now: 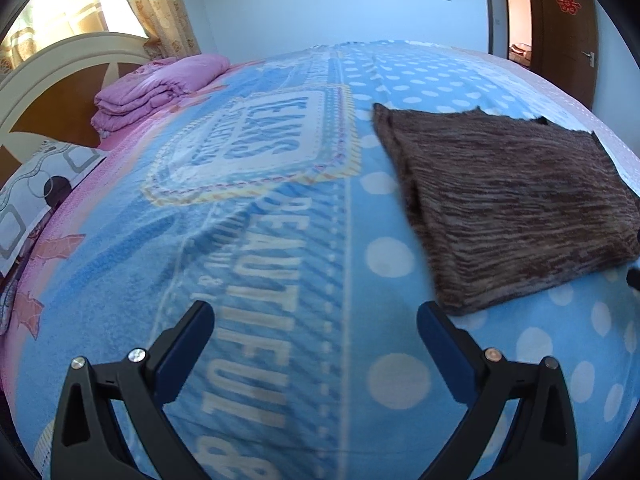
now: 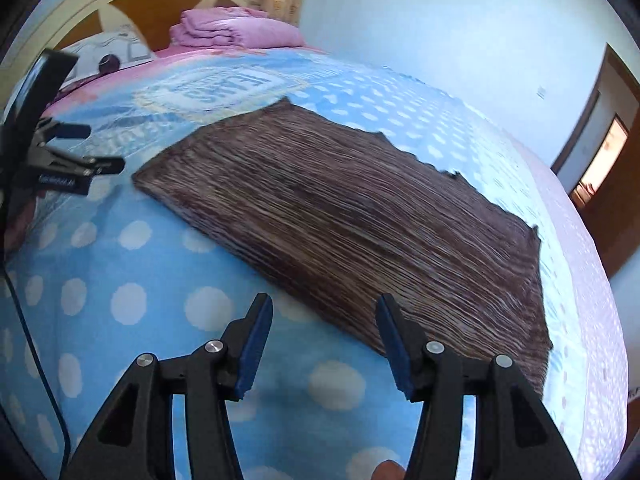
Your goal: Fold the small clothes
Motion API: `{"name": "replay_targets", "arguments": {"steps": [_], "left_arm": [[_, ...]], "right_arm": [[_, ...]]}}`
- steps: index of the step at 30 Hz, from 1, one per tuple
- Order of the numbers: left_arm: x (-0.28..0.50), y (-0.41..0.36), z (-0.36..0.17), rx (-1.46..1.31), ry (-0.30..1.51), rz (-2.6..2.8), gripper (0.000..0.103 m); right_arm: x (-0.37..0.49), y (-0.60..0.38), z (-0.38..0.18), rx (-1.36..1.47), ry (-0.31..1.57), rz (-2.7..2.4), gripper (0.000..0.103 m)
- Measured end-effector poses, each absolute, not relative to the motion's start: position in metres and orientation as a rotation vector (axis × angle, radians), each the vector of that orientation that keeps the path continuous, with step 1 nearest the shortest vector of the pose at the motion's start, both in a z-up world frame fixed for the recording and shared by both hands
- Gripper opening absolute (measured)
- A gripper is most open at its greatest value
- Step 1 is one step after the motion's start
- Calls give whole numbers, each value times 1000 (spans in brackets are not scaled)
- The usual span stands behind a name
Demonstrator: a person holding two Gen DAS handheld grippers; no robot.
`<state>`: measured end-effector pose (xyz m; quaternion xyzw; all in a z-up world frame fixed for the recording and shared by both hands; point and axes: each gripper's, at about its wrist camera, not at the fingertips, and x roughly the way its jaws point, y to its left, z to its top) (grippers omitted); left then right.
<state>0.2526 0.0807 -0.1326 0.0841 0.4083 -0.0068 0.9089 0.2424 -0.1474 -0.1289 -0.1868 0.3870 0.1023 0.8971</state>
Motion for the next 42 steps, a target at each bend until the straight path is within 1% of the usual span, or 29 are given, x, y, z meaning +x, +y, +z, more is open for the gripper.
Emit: {"name": "replay_targets", "arguments": {"steps": [5,11,22,28,36,42], "left_arm": [[266,108,-124,96,842,3,103],[286,118,-117,14,831,-27,103],[337,107,-107,-164,819,-194,103],[371,98,-115,-237,860,-258,103],[406,65,-125,-180,911,-332,93],[432,37,-134,-59,961,-356,78]], "right_arm": [[240,-111,-139,-469,780,262,55],[236,-67,-147,-587,722,308,55],[247,-3,-155,-726,628,328,56],[264,16,-159,-769,588,303,55],[277,15,-160,-734,598,310,55],[277,16,-159,-729,601,320,54]]}}
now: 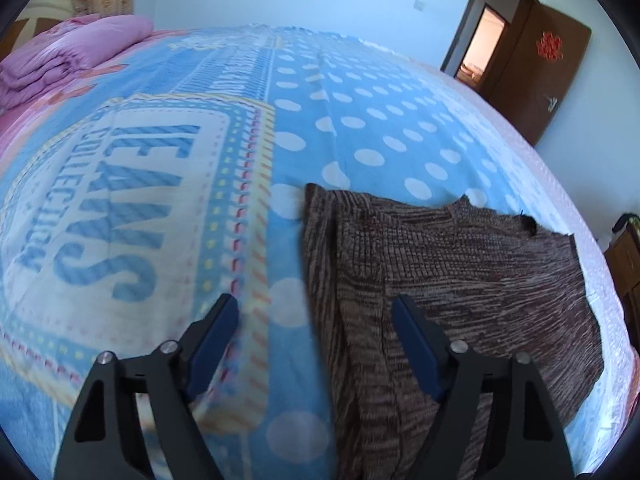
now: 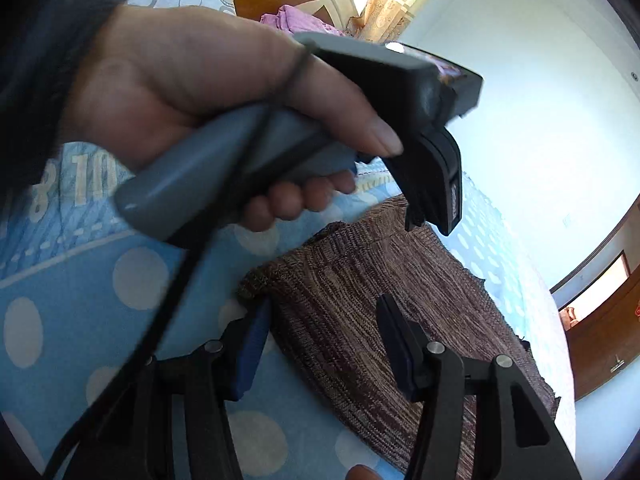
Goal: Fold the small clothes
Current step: 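Grasp the sweater side edge with both tools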
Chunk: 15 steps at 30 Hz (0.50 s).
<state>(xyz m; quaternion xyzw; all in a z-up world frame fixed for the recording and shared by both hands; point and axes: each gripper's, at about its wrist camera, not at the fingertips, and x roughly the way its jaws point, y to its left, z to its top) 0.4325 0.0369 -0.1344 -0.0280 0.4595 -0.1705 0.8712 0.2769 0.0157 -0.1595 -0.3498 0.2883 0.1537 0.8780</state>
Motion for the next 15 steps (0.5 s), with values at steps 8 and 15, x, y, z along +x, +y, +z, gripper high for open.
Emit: {"name": "replay_targets", "arguments": {"steps": [8,15], "left_arm": [[450,19,-140,-3,959,-363,64],[454,8,-139,9,956,-390,12]], "right_arm": [[278,13,-161,-730,597,321,54],[262,30,-168,-790,588,362,10]]}}
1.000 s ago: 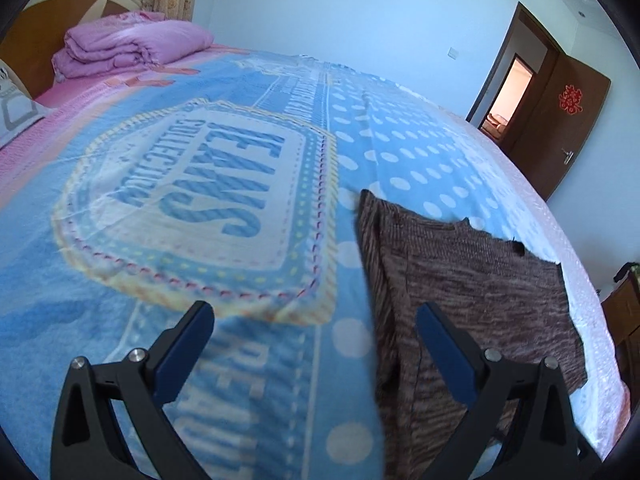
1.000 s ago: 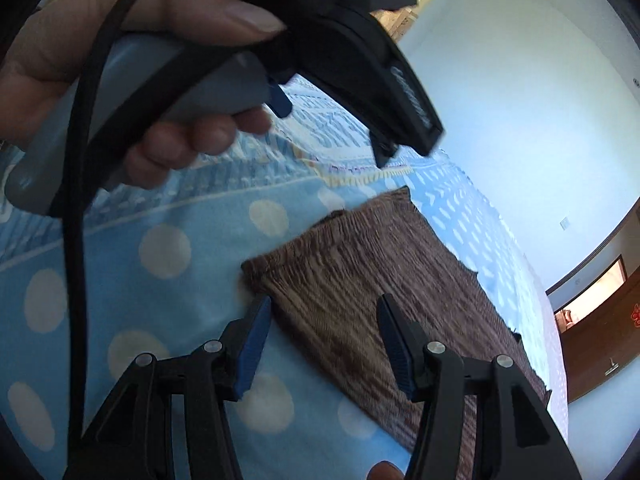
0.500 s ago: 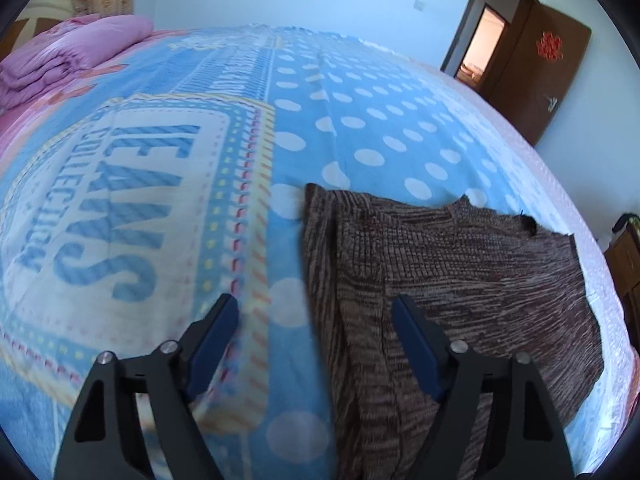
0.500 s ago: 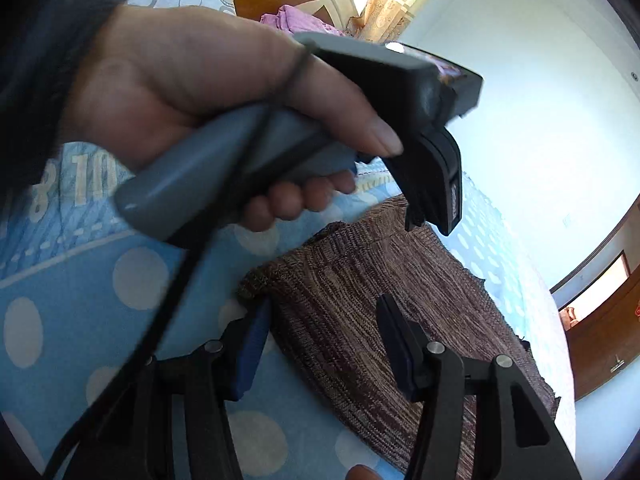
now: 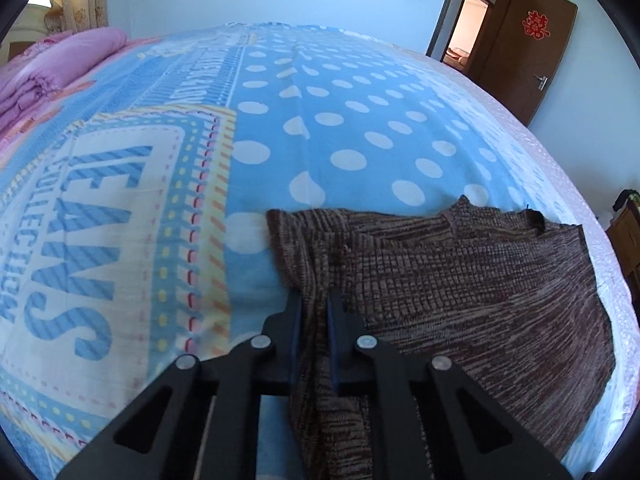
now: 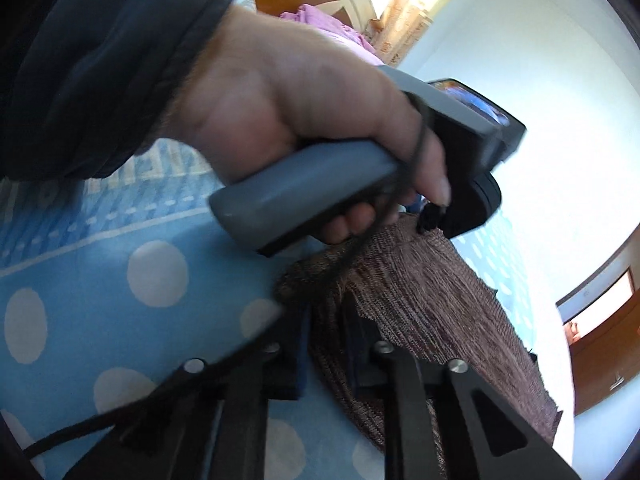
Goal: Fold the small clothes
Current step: 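Grasp the sweater side edge with both tools, then lift the side edge with both tools and fold it over the other half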
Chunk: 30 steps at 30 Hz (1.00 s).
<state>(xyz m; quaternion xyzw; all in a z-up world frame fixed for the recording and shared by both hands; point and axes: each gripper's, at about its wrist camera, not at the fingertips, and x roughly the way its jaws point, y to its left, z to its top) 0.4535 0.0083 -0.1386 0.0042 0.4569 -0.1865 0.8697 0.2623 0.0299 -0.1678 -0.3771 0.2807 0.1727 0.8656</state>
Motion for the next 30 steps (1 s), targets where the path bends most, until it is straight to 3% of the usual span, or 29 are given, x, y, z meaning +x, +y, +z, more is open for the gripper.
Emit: {"name": "replay_targets", "arguments": {"steps": [15,30], "left_arm": [[444,12,-97,-91,933,-395,10],[421,-40,-38,-150,829,-457,10]], "right_arm": [[240,-39,-116,-483,526,359,7],[233,-126,-79,-217,506,315,7]]}}
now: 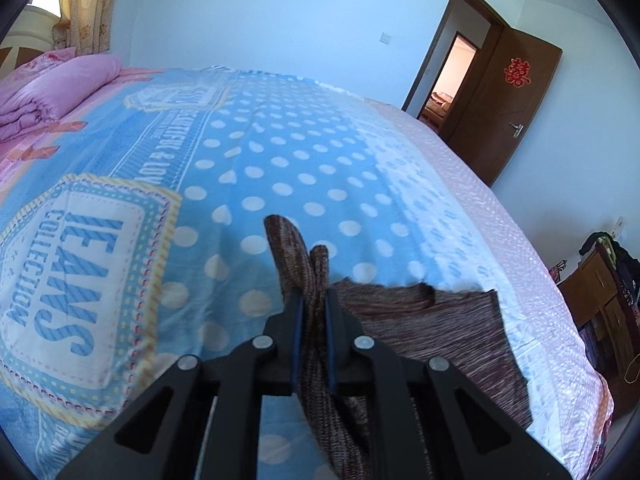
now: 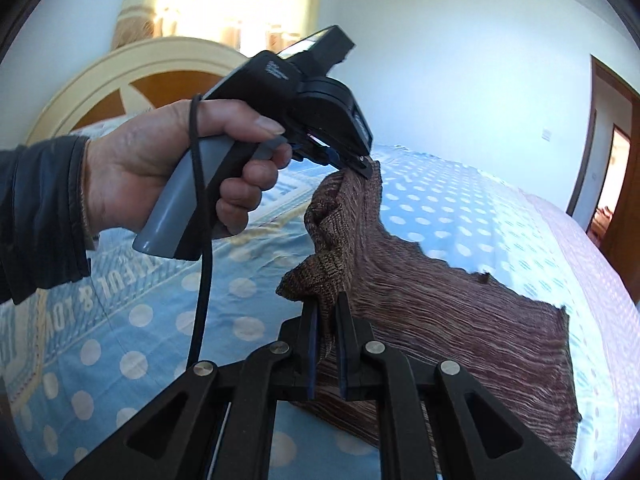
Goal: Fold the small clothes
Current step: 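Lift the side edge with both tools and fold it over the other half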
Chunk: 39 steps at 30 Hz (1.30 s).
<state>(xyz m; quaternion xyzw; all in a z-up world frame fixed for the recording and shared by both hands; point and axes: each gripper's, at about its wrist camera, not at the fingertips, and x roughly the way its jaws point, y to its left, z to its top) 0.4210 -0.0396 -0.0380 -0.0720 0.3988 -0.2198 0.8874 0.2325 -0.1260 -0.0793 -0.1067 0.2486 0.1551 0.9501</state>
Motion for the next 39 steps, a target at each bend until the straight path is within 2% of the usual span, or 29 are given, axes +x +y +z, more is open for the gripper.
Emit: {"name": "replay_targets", "arguments": {"steps": [20,39], "left_arm": [[408,-155,-18,-166,801,-641,10],[388,-270,-44,-39,838,-777,10]], "right_arm": [[200,-232,-57,-45,529,184,6],[183,-313,-86,146,690,92,6]]}}
